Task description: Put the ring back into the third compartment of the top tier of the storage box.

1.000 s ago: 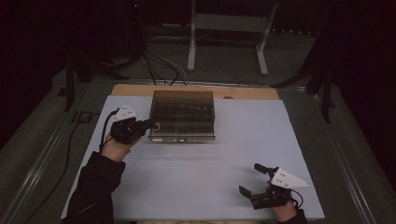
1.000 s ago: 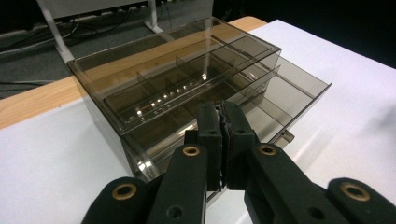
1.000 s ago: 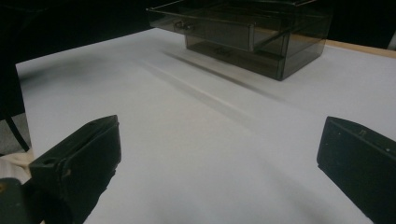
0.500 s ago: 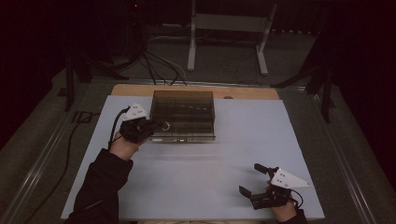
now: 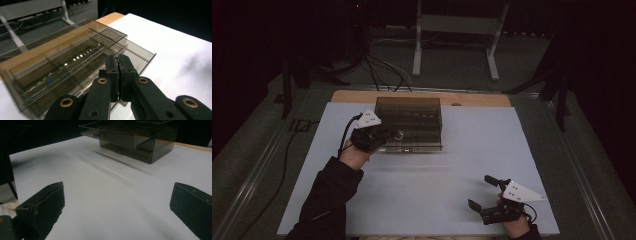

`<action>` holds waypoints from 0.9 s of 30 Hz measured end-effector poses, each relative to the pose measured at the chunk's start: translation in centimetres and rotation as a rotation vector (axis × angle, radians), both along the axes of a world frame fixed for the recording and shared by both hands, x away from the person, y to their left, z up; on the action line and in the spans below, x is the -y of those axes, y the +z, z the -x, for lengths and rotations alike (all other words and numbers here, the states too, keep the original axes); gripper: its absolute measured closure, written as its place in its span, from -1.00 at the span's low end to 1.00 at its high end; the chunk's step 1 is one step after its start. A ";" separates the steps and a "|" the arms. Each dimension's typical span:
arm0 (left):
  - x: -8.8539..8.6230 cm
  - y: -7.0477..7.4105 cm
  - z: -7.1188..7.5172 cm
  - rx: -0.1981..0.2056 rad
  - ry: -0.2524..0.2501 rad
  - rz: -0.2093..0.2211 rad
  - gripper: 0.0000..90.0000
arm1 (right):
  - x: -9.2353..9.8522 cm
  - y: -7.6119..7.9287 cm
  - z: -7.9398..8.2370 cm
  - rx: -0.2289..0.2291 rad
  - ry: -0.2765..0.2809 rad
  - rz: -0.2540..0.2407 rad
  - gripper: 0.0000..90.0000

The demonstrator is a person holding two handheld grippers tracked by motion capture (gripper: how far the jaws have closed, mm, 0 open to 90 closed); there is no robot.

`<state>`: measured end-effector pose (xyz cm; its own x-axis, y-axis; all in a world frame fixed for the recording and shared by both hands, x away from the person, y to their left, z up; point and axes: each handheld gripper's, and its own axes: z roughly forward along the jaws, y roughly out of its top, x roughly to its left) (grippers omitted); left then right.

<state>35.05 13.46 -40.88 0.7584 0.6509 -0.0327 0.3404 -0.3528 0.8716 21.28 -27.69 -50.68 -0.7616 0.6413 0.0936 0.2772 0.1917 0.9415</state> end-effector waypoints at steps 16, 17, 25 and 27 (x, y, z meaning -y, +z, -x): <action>3.0 0.0 -1.1 -0.012 -0.051 0.005 0.99 | 0.0 0.0 0.1 0.004 0.001 0.001 -1.00; 3.0 0.0 -1.1 -0.012 -0.051 0.005 0.99 | 0.0 0.0 0.1 0.004 0.001 0.001 -1.00; 4.4 0.2 -1.4 -0.005 -0.082 0.002 0.99 | 0.0 0.0 0.0 -0.001 -0.001 0.002 -1.00; 4.7 0.2 -1.6 -0.008 -0.085 0.004 0.99 | 0.1 0.0 0.1 0.002 -0.001 -0.001 -1.00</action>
<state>36.60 8.81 -40.64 0.8107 0.5840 -0.0413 0.3159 -0.3771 0.8706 21.22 -27.75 -50.65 -0.7613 0.6416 0.0932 0.2758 0.1903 0.9422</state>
